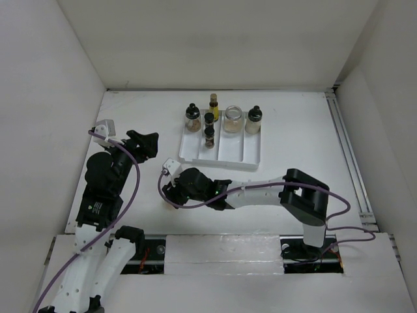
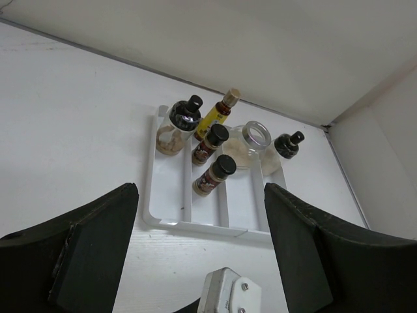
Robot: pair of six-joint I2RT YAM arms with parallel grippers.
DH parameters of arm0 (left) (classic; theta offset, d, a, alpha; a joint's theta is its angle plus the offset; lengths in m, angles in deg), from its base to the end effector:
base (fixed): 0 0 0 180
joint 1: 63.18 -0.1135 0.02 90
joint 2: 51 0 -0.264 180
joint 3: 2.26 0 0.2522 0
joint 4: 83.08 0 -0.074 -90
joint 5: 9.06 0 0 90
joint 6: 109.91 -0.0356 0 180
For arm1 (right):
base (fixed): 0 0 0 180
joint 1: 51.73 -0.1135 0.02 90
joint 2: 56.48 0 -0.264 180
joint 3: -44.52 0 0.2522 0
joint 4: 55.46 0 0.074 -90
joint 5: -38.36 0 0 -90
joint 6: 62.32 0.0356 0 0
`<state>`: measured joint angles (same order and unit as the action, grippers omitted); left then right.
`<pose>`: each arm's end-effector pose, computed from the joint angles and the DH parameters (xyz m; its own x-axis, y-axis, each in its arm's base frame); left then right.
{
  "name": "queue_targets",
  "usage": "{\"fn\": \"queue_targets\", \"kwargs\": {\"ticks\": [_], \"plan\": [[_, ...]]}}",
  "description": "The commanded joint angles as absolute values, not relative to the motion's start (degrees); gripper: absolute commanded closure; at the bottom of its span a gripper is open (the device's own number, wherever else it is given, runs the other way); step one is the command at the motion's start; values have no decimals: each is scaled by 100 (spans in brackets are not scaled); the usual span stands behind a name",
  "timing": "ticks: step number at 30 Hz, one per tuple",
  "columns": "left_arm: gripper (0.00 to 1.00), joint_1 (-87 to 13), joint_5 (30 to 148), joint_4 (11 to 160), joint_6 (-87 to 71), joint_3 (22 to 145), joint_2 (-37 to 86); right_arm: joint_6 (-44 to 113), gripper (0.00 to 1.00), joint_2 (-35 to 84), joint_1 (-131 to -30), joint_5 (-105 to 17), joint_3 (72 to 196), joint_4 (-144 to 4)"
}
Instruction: Organize the condiment bottles
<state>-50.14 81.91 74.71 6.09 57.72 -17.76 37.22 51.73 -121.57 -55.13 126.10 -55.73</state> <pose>0.1301 -0.0307 0.3803 -0.0369 -0.4414 -0.8966 0.2513 0.8643 -0.4358 0.1487 0.3988 0.2017 -0.3060 -0.3534 -0.8840 -0.8797 0.4599 0.1206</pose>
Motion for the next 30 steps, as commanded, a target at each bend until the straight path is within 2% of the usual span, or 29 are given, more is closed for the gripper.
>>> {"fn": "queue_targets", "kwargs": {"ticks": [1, 7, 15, 21, 30], "plan": [[25, -5026, 8094, 7674, 689, 5834, -1812, 3814, 55, 4874, -12265, -5665, 12667, -5103], [25, -5026, 8207, 7770, 690, 5774, -1812, 3884, 55, 3425, -12265, -6612, 12131, -5217], [25, -5026, 9974, 7772, 287, 5878, -663, 4323, 57, 2342, -10746, -7580, 11401, -5666], [25, -5026, 10054, 7569, 233, 6028, -204, 4824, 57, 2596, -9675, -7705, 11295, -5735], [25, -5026, 9939, 7507, 233, 6028, -151, 4824, 57, 3923, -9128, -7959, 12120, -5789]]}}
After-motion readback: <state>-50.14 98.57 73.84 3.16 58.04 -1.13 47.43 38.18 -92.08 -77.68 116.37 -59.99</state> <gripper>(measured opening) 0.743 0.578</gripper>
